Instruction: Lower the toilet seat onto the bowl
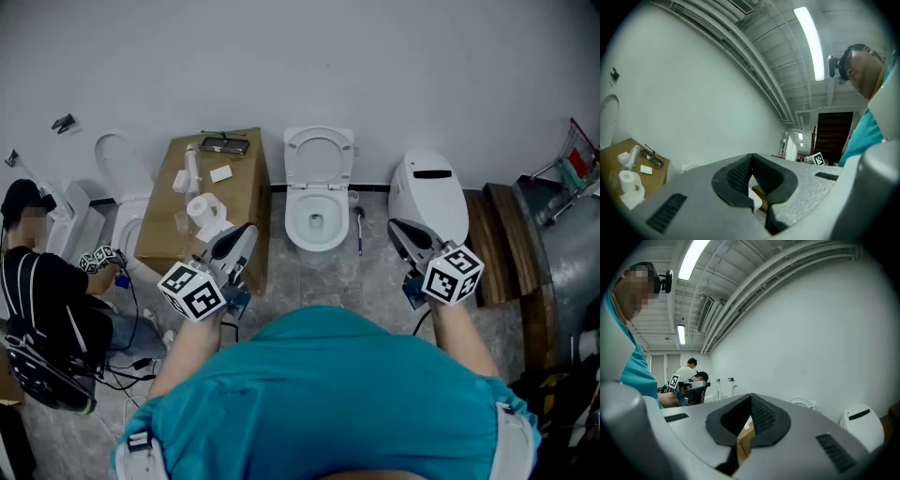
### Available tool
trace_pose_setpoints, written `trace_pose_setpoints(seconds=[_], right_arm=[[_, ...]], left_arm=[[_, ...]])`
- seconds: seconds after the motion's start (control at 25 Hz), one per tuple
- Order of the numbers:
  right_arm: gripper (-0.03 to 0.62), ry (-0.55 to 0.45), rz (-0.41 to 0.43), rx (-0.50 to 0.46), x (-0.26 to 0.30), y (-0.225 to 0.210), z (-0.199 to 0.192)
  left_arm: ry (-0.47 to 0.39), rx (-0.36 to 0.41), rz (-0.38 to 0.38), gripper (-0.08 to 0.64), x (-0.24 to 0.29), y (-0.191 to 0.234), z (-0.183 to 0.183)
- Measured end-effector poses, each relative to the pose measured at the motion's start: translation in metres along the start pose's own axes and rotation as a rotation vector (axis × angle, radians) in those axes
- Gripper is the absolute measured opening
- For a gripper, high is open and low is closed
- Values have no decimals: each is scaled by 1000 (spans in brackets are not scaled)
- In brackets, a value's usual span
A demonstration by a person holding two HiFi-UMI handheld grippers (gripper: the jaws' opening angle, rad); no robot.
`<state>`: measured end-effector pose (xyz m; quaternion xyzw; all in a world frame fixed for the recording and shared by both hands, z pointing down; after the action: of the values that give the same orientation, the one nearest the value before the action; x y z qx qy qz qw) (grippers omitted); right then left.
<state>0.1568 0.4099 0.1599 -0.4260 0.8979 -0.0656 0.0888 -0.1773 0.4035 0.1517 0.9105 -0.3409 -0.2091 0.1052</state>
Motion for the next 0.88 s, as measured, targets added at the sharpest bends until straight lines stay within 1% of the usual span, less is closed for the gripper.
trace_pose_setpoints(seconds=[0.2, 0.4, 0.6, 0.72, 0.88], right_arm=[[-2, 3, 4, -1, -1, 1, 0], [-2, -4, 5, 7, -1, -1, -2], [-2, -8, -3, 66, -2, -10, 1], [-2, -4, 14, 61, -10, -18, 6], [-2, -9, 36, 34, -38, -30, 15]], left_arm=[[1, 7, -8, 5, 3, -3, 2], [10, -2, -3, 5, 4, -1, -1], [6, -6, -10, 5, 14, -5, -5], [12, 2, -18, 5, 29, -12, -9], [14, -15, -24, 5, 49, -34, -25]])
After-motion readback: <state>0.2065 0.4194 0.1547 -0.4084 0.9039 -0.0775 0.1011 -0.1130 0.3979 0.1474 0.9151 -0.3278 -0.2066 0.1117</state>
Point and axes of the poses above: the fingertips, and each gripper's own axes: x forward along the fingers, y to its left, z out of its top, the point moved 5 cm from there along -x, backward along the fingers, and after that the axes turned 12 degrees about -y, right-handed, at the moved point
